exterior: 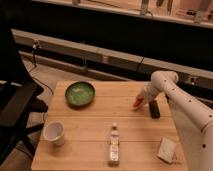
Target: Drag the pepper across the table
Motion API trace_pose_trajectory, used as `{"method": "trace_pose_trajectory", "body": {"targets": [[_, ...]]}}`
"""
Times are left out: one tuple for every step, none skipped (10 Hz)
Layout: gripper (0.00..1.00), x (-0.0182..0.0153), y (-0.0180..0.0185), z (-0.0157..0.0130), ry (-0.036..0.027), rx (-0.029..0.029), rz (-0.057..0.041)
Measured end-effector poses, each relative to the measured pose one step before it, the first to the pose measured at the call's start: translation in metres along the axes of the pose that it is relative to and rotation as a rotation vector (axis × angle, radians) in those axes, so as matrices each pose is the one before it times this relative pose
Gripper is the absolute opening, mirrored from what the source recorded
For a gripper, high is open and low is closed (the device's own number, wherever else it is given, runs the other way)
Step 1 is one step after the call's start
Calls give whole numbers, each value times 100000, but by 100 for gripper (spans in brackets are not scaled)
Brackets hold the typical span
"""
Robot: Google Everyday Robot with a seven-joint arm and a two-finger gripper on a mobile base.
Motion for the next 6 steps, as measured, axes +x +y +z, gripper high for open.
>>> {"method": "trace_pose_trajectory", "body": {"targets": [[0, -28, -44, -96, 22, 129, 30], [0, -44, -24, -2, -43, 45, -43], [0, -48, -43, -83, -5, 105, -42], [0, 16, 49, -40, -14, 77, 215], [0, -25, -26, -112, -19, 175, 158], [0, -23, 5, -104, -17, 99, 92]]}}
